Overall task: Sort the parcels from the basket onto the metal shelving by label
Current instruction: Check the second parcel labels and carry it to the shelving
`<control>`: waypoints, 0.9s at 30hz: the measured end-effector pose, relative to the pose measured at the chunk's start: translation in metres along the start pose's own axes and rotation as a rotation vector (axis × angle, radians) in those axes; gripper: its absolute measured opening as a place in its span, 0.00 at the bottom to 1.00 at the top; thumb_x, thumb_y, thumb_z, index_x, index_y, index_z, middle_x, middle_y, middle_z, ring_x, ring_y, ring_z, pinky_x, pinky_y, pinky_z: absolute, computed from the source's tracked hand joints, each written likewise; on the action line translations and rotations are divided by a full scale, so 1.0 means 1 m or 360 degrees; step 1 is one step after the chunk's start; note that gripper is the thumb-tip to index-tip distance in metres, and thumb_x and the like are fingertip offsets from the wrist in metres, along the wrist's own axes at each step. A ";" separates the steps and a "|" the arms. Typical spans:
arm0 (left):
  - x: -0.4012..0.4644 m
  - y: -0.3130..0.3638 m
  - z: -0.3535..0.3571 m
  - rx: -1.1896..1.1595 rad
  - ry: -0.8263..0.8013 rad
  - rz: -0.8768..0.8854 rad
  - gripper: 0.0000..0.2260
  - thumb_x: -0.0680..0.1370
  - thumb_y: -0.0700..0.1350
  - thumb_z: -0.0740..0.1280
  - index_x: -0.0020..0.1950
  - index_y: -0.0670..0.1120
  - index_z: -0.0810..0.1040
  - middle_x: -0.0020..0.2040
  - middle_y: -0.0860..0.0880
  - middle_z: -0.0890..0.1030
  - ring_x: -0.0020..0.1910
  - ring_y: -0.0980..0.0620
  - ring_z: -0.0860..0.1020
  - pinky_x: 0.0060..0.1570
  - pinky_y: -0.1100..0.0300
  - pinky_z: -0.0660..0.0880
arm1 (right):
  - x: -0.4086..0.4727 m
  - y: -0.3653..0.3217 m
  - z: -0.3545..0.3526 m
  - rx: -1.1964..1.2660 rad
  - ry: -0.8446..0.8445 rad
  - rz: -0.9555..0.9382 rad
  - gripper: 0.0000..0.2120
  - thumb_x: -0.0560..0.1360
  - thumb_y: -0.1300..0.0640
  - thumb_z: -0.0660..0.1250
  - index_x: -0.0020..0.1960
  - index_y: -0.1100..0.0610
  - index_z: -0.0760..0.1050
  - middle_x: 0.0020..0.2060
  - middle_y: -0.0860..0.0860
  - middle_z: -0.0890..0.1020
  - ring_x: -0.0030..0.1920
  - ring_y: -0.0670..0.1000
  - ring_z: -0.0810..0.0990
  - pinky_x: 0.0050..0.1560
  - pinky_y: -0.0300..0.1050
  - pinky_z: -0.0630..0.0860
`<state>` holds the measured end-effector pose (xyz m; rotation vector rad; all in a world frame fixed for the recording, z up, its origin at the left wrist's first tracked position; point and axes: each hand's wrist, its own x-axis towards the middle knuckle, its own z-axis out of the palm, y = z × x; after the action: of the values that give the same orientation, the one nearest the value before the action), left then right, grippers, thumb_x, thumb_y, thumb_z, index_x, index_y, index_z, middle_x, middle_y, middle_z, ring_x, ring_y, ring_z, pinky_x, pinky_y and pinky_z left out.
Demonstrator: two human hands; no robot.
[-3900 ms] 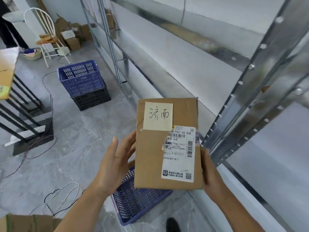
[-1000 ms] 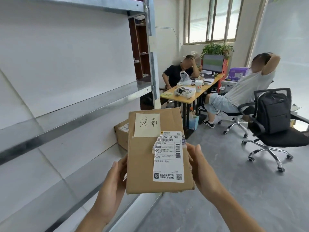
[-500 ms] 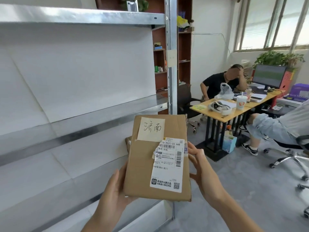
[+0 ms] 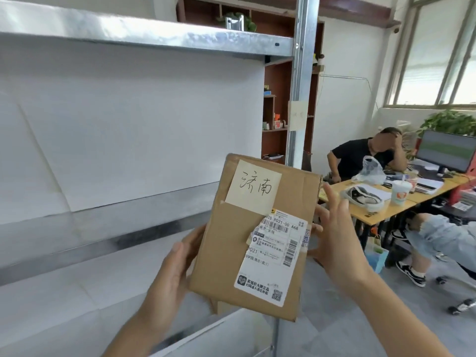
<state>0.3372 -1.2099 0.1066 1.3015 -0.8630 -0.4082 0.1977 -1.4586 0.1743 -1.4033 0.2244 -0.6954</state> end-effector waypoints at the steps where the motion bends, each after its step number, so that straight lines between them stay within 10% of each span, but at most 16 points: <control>1: 0.029 0.038 -0.020 0.0053 -0.0103 0.0060 0.29 0.69 0.75 0.66 0.67 0.65 0.80 0.73 0.58 0.78 0.74 0.58 0.73 0.60 0.61 0.76 | 0.009 -0.006 0.000 0.0007 -0.0044 -0.0039 0.33 0.76 0.27 0.52 0.80 0.27 0.54 0.69 0.44 0.78 0.61 0.51 0.81 0.38 0.53 0.86; 5: 0.062 0.053 -0.023 -0.0029 -0.0048 -0.0006 0.29 0.76 0.73 0.57 0.71 0.62 0.78 0.75 0.56 0.76 0.76 0.57 0.70 0.59 0.63 0.77 | 0.042 -0.027 0.011 -0.0243 -0.0049 0.0064 0.21 0.83 0.33 0.43 0.64 0.20 0.72 0.67 0.42 0.80 0.55 0.41 0.84 0.39 0.44 0.86; 10: 0.106 0.053 -0.044 -0.0061 -0.0050 -0.0107 0.30 0.78 0.65 0.49 0.74 0.56 0.74 0.71 0.57 0.80 0.72 0.56 0.75 0.63 0.56 0.71 | 0.080 -0.035 0.017 -0.0022 -0.0046 0.0200 0.20 0.75 0.25 0.48 0.49 0.21 0.80 0.71 0.65 0.72 0.69 0.71 0.75 0.52 0.70 0.83; 16: 0.149 0.066 -0.049 -0.0023 0.0228 0.0197 0.39 0.68 0.75 0.67 0.69 0.50 0.77 0.62 0.51 0.84 0.57 0.51 0.82 0.52 0.52 0.77 | 0.124 -0.026 0.000 0.0260 -0.0085 0.0230 0.33 0.75 0.25 0.51 0.75 0.36 0.70 0.65 0.73 0.75 0.63 0.73 0.81 0.50 0.69 0.84; 20: 0.181 0.070 -0.041 -0.0069 0.0336 0.0326 0.33 0.72 0.71 0.66 0.67 0.48 0.77 0.57 0.50 0.83 0.55 0.49 0.79 0.53 0.53 0.77 | 0.148 -0.024 -0.006 0.0330 -0.0069 0.0209 0.33 0.80 0.28 0.48 0.78 0.42 0.68 0.47 0.60 0.81 0.52 0.65 0.86 0.58 0.71 0.82; 27: 0.227 0.061 -0.031 -0.0054 0.0482 0.0257 0.22 0.82 0.61 0.51 0.63 0.50 0.76 0.46 0.54 0.85 0.49 0.52 0.79 0.46 0.59 0.77 | 0.170 -0.023 -0.009 0.0326 -0.0071 0.0304 0.33 0.81 0.30 0.49 0.81 0.45 0.64 0.58 0.63 0.78 0.58 0.65 0.84 0.62 0.66 0.80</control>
<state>0.4924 -1.3336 0.2362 1.2140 -0.6954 -0.0938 0.3193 -1.5627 0.2372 -1.1831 0.2414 -0.5136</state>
